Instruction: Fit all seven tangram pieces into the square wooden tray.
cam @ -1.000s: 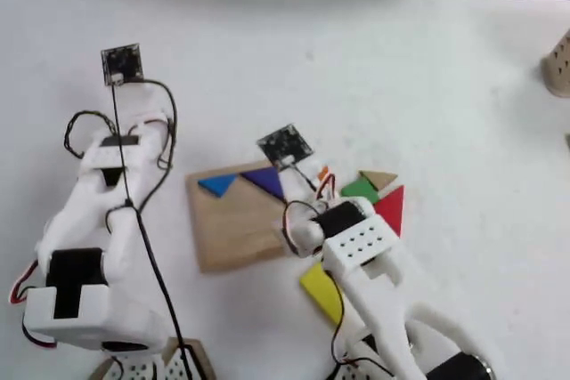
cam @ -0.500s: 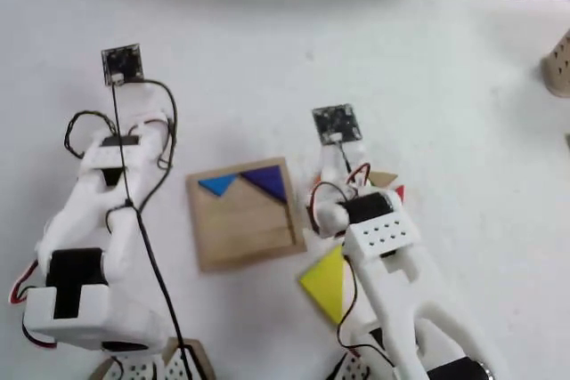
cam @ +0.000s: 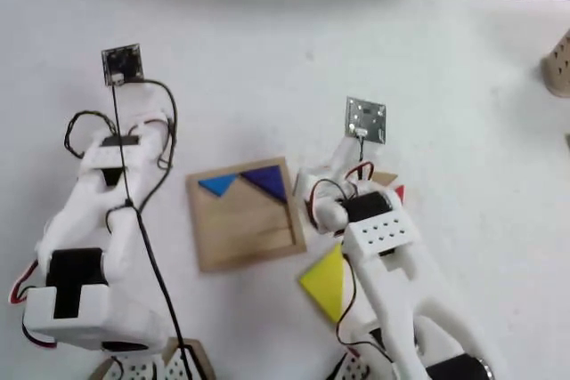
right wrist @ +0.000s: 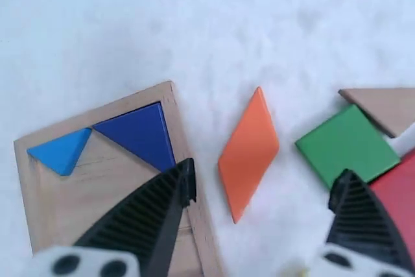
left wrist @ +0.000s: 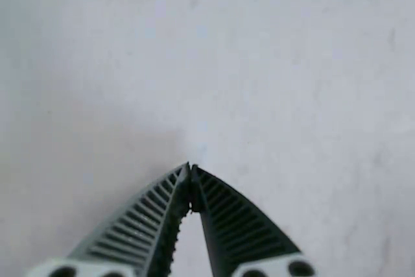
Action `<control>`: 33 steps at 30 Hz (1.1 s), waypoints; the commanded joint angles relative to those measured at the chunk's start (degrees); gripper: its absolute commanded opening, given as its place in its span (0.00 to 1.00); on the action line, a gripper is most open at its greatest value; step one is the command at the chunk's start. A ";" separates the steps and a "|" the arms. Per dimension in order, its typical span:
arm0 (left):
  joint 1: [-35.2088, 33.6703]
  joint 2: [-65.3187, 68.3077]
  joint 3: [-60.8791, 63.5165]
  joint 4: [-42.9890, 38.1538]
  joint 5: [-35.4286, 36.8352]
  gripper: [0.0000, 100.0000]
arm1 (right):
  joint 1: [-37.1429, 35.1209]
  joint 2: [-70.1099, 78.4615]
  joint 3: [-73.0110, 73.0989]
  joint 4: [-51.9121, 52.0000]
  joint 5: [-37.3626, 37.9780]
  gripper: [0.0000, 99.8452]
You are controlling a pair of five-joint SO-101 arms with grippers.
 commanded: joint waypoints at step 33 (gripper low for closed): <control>1.27 -0.04 -2.90 0.09 -0.44 0.02 | -0.31 30.29 -26.37 13.23 -0.53 0.25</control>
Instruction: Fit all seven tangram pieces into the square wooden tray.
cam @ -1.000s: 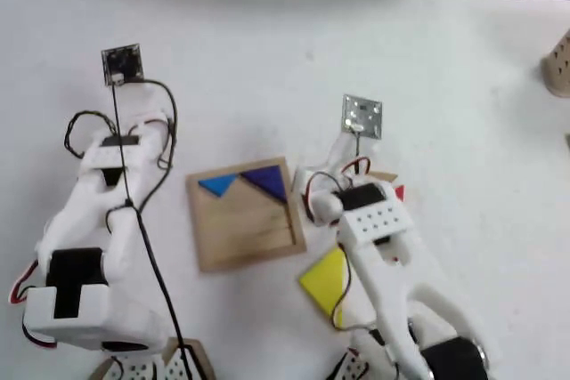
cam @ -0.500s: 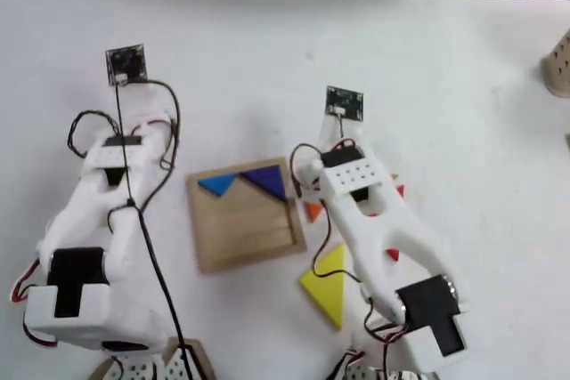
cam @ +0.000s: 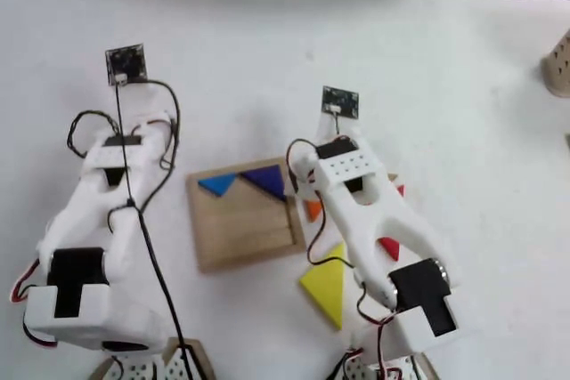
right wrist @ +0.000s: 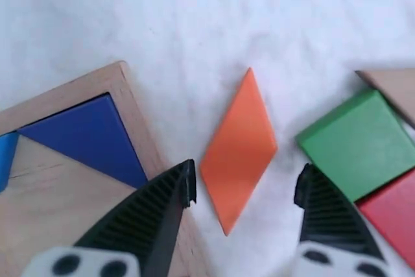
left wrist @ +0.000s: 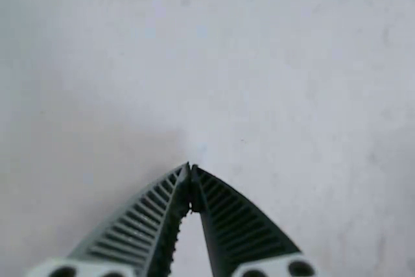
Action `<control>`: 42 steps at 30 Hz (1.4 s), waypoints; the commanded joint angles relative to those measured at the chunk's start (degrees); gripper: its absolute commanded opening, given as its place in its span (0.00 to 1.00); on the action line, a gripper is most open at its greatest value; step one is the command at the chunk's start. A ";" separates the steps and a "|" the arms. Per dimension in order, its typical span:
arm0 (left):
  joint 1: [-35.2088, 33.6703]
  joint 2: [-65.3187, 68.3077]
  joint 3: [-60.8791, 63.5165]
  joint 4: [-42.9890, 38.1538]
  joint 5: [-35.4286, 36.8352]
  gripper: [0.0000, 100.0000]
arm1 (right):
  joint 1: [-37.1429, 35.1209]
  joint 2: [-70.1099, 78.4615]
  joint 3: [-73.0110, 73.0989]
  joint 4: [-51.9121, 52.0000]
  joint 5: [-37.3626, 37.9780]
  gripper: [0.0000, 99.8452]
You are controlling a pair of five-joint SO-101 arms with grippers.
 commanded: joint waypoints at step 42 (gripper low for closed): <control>-0.13 -0.22 -2.73 0.35 -0.44 0.02 | 8.04 9.10 -13.80 13.67 17.58 0.24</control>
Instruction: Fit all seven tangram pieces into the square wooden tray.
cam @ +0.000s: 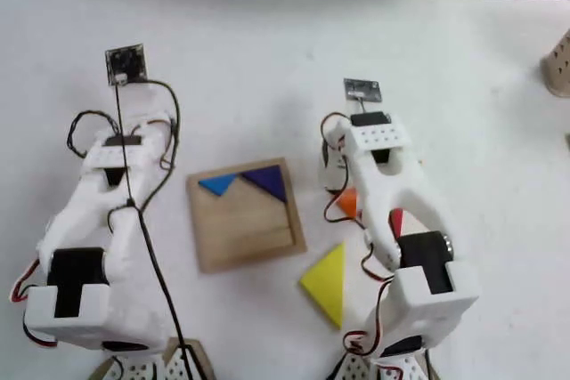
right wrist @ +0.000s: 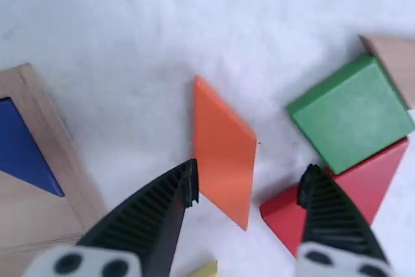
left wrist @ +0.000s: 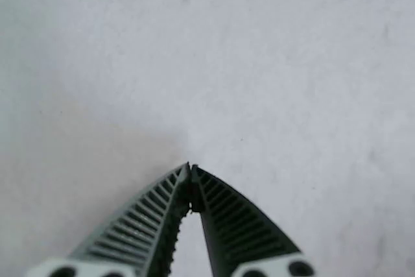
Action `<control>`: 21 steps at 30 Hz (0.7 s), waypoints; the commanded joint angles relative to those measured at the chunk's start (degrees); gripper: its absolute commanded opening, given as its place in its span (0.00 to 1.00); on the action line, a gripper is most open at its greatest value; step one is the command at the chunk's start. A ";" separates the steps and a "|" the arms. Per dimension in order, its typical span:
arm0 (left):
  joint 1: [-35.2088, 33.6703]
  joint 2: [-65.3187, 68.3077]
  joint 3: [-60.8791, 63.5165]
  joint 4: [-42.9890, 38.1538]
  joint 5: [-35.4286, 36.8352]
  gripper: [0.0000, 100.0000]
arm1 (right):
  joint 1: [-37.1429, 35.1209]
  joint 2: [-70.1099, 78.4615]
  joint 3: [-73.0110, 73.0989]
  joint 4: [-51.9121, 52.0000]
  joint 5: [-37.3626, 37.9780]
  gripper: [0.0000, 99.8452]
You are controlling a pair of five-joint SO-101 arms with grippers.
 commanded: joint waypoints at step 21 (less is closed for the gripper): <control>-0.13 -0.22 -2.73 0.35 -0.44 0.02 | -2.95 11.12 -9.93 4.44 -2.29 0.24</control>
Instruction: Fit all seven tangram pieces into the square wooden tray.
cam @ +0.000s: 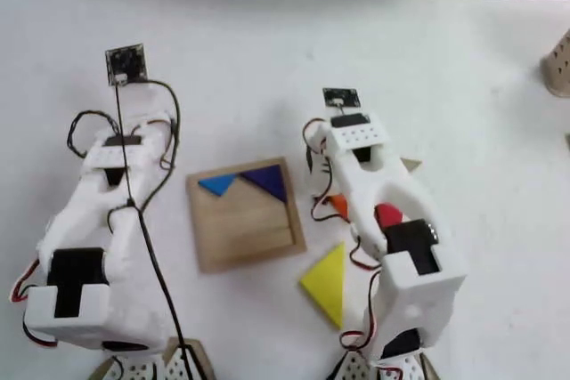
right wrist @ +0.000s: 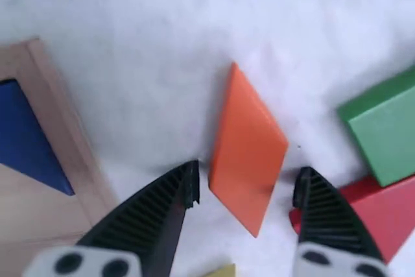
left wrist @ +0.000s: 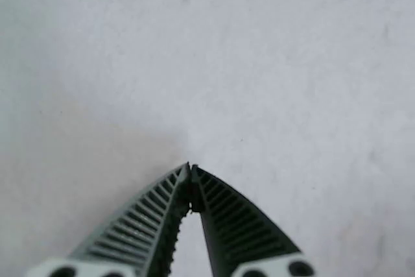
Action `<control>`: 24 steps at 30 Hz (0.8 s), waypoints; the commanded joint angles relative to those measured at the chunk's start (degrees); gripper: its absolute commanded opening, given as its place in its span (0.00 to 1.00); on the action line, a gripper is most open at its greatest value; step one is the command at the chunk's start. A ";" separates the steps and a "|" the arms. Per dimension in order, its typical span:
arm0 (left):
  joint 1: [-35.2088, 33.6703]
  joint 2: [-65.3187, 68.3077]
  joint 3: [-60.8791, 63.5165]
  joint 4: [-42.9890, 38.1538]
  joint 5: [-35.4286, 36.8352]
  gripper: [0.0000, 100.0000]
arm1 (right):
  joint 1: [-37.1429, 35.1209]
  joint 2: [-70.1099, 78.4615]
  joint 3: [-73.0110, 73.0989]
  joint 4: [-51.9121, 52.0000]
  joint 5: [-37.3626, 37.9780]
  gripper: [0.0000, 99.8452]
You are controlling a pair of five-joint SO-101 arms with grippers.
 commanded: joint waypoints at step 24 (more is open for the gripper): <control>-0.31 -0.22 -2.73 0.35 -0.44 0.02 | 1.45 1.27 -11.43 7.69 -1.76 0.20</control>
